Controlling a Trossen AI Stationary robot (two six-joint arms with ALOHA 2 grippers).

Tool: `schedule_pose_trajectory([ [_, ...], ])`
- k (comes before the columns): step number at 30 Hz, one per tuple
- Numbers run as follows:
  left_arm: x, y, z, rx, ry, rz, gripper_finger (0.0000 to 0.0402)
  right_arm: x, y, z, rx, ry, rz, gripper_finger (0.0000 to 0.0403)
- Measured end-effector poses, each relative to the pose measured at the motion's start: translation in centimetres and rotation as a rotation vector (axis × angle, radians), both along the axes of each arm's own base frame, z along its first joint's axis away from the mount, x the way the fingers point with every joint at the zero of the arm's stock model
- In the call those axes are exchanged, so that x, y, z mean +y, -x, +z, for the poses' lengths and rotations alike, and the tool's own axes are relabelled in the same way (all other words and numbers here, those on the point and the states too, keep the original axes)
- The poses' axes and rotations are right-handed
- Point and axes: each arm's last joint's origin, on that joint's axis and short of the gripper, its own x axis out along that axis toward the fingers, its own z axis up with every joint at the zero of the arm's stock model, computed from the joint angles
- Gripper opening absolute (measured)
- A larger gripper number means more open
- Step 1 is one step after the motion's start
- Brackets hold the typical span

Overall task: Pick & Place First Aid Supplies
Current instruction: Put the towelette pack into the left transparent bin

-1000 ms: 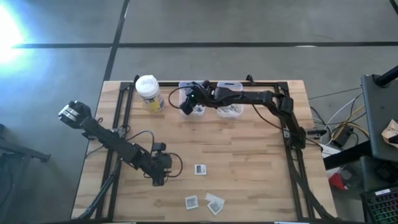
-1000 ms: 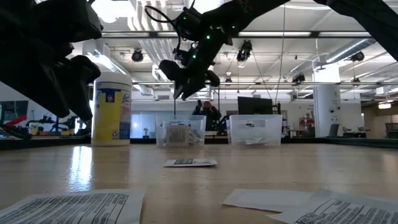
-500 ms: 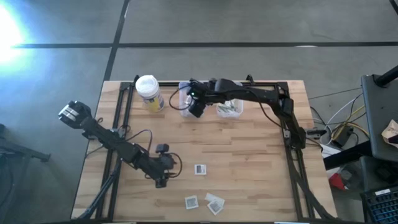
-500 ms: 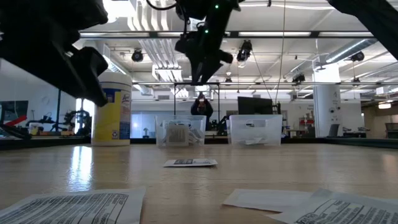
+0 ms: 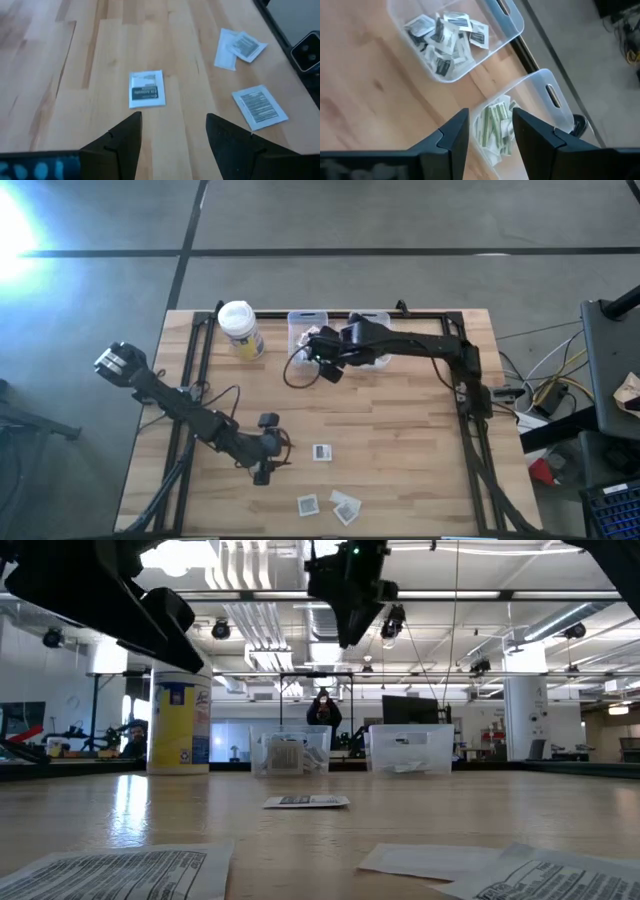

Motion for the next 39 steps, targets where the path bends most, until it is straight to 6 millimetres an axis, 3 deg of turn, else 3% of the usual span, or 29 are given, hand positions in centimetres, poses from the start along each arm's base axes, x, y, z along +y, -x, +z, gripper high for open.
schedule_pose_trajectory([
  [6,-0.3,-0.6,0.3,-0.072,-0.027,-0.022,0.0213,2.5,2.2,2.2,-0.063,-0.005,0.022,0.0139],
  [16,-0.6,-1.7,0.6,-0.192,-0.068,-0.064,0.0213,5.7,8.2,4.9,-0.206,-0.033,-0.029,0.0128],
  [24,-0.3,-2.7,0.3,-0.251,-0.132,-0.066,0.0213,8.5,12.1,3.9,-0.264,-0.089,-0.082,0.0128],
  [39,-1.1,-5.9,-2.5,-0.128,-0.181,-0.083,0.0213,12.2,15.4,0.9,-0.322,-0.124,-0.121,0.0123],
])
